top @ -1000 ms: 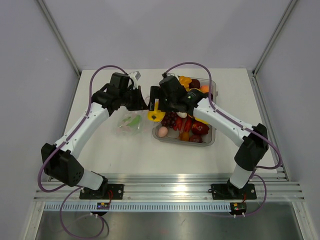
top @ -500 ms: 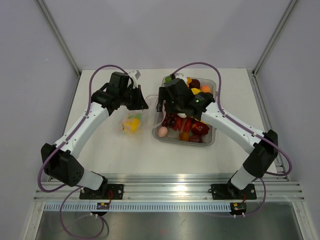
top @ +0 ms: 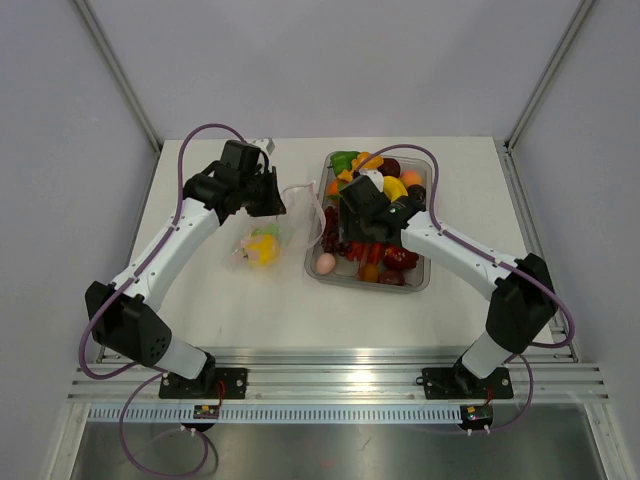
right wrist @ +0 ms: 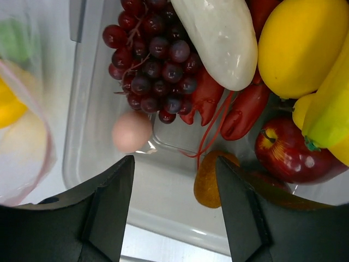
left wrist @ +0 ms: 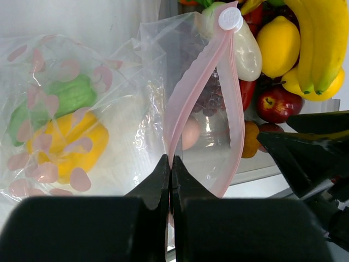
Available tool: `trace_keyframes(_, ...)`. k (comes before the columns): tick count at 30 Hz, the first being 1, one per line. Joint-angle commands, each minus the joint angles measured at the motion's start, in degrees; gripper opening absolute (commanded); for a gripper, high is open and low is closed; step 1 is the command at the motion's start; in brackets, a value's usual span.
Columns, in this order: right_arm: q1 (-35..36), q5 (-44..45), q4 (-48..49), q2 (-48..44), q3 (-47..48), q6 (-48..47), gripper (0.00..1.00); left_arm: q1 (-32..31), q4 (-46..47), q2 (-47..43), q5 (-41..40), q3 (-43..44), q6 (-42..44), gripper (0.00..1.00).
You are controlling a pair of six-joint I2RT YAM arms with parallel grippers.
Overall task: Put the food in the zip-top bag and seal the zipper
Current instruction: Place the fake vegetable in the zipper food storage bag, then pick up the fake fruit from the bin.
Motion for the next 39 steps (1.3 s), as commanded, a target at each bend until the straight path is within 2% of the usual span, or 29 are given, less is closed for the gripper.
trace_keyframes(1,0.0,3.8,2.9,2.1,1.2,-5.2,0.68,0.8,0.0,-1.2,-3.3,2.1,0.8,0.00)
trace_keyframes(6,0.0,1.5,3.6,6.4,4.0,-10.2,0.70,2.4,0.2,-1.7,-2.9,0.7,0.8,0.00)
trace_keyframes(15,0.0,-1.4,15.4,11.3,3.0,-21.0,0.73,4.2,2.4,-2.4,1.2,-1.1,-0.2,0.00)
trace_keyframes(21,0.0,-1.9,16.0,15.2,4.4,-21.6,0.73,5.0,2.8,-2.7,1.7,-1.6,0.1,0.00)
trace_keyframes(27,0.0,-3.9,17.5,18.4,5.2,-19.4,0.67,5.6,3.4,-3.3,2.5,-2.4,-0.1,0.00)
trace_keyframes(31,0.0,-3.3,17.6,20.4,5.8,-18.1,0.58,5.6,3.6,-3.2,2.7,-2.6,-0.2,0.00)
trace_keyframes(35,0.0,-2.0,17.3,19.9,5.5,-17.1,0.31,5.6,3.8,-3.3,3.2,-2.7,-0.1,0.00)
trace_keyframes(38,0.1,-1.1,17.2,17.8,4.6,-16.3,0.17,5.6,4.0,-3.1,3.2,-3.0,-0.1,0.00)
trace_keyframes(39,0.0,-1.0,17.0,17.3,4.4,-16.2,0.10,5.6,4.1,-3.1,3.2,-3.1,-0.1,0.00)
